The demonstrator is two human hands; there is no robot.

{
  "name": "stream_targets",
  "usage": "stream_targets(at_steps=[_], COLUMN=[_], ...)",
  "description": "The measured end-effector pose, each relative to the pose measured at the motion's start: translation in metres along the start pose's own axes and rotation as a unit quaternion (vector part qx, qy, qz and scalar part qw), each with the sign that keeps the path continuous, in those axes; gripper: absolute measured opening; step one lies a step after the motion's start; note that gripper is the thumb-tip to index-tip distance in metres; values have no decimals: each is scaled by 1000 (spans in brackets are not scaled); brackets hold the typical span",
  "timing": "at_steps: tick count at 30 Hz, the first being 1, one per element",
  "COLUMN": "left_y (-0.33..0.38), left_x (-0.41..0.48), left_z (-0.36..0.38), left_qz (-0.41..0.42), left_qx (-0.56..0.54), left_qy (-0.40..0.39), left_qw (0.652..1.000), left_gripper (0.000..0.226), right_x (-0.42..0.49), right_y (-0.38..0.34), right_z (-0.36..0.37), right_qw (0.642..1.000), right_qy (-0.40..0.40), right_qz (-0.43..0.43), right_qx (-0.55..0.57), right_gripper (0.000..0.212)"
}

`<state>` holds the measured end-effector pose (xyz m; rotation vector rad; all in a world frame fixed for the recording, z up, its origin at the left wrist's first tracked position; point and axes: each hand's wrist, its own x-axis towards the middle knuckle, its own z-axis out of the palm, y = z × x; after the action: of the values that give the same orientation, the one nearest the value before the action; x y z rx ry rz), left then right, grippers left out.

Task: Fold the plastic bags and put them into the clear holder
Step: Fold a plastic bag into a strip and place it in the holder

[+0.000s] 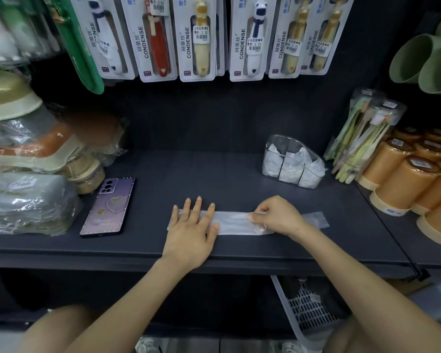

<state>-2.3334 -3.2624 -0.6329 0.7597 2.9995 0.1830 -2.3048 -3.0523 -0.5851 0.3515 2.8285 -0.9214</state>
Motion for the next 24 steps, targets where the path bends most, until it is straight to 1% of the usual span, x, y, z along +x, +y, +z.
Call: stream_targets(at_steps=[4, 6, 7, 8, 9, 10, 11, 12, 13, 14, 16, 17, 18, 19, 22, 24], left_y=[2, 2, 2, 2, 2, 2, 2, 2, 2, 2, 2, 2, 2, 2, 1, 1], left_x=[1, 2, 3, 3, 3, 3, 2, 3, 2, 2, 3, 3, 3, 3, 3, 3], left_z=[0, 0, 0, 0, 1, 1, 2, 2, 2, 2, 2, 2, 2, 2, 3, 3], left_qz=[-8, -11, -12, -13, -15, -15, -15, -15, -15, -16, -18, -18, -18, -19, -21, -20], left_qx=[1, -1, 0, 1, 2, 4, 5, 6, 6, 5, 2, 1, 1, 2, 8, 9], left_qy=[-15, -16, -15, -12, -9, -7, -8, -8, -10, -11, -12, -12, -12, -12, -12, -10], left_qw=[1000, 1000, 1000, 1000, 1000, 1000, 1000, 1000, 1000, 1000, 1000, 1000, 1000, 1000, 1000, 1000], left_gripper=[90, 89, 89, 89, 89, 88, 88, 88, 87, 87, 87, 87, 87, 87, 86, 85], right_x=[0, -4, -8, -12, -15, -19, -22, -23, -23, -23, -24, -24, -25, -26, -30, -35], right_y=[0, -1, -1, -2, -1, -1, -3, -5, -8, -10, -14, -10, -4, 4, 34, 49], right_z=[-1, -4, -4, -3, 1, 8, 17, 28, 40, 50, 60, 60, 59, 56, 40, 29], right_qw=[1000, 997, 996, 994, 984, 959, 933, 917, 911, 915, 936, 945, 952, 956, 960, 960], right_qy=[-11, -4, 22, 84, 173, 251, 289, 287, 254, 202, 91, 52, 33, 33, 55, 55], right_qz=[4, 2, -2, -14, -46, -96, -154, -197, -225, -233, -212, -192, -165, -144, -81, -44], right_qx=[24, 72, 89, 63, -9, -91, -151, -197, -235, -259, -265, -259, -254, -255, -261, -269], right_gripper=[41, 29, 20, 19, 25, 29, 33, 37, 42, 47, 63, 75, 84, 86, 79, 89])
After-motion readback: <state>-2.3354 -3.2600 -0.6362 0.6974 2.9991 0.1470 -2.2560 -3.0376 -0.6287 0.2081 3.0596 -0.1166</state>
